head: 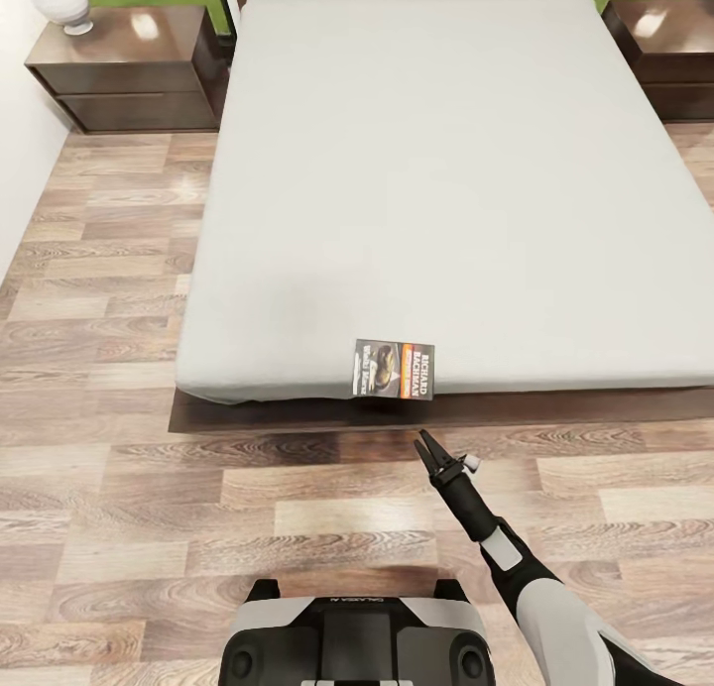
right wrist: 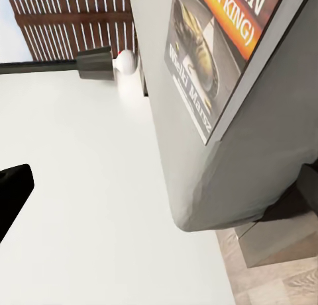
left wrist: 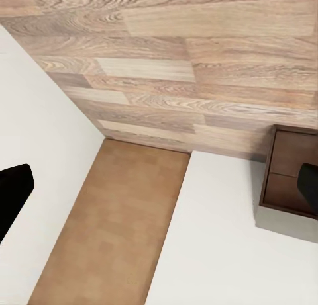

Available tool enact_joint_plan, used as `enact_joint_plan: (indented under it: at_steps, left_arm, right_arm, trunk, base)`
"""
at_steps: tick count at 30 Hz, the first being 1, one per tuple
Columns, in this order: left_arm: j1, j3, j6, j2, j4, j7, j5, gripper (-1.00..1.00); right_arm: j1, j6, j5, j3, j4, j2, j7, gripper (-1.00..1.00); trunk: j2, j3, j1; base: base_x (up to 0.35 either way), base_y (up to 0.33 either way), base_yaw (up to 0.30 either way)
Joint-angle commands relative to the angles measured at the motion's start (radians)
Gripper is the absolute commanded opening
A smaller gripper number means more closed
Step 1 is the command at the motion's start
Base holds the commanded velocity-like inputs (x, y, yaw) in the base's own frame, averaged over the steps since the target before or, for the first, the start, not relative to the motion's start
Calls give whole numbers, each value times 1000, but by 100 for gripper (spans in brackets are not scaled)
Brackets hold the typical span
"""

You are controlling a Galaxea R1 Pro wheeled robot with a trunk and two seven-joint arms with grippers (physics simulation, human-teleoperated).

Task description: In the bedroom, move the book from the bed onto either nightstand, and place the two sandals side by side next to the bed.

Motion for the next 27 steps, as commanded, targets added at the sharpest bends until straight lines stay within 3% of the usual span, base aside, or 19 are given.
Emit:
enact_joint_plan:
  at_steps: [1, 17, 27]
  left_arm:
    - [0, -8, -3, 0, 1, 2, 7, 100]
    - [0, -8, -3, 0, 1, 2, 7, 100]
    - [0, -8, -3, 0, 1, 2, 7, 100]
  right_arm:
    - [0, 10, -6, 1, 0, 0, 2, 100]
    - [0, 10, -6, 1, -2, -3, 2, 100]
    - [0, 10, -6, 0, -2, -5, 2, 100]
  trunk:
    - [0, 0, 0]
    - [0, 0, 0]
    - [0, 0, 0]
  base:
    - [10, 0, 0]
    - [8, 0, 0]
    - [111, 30, 0]
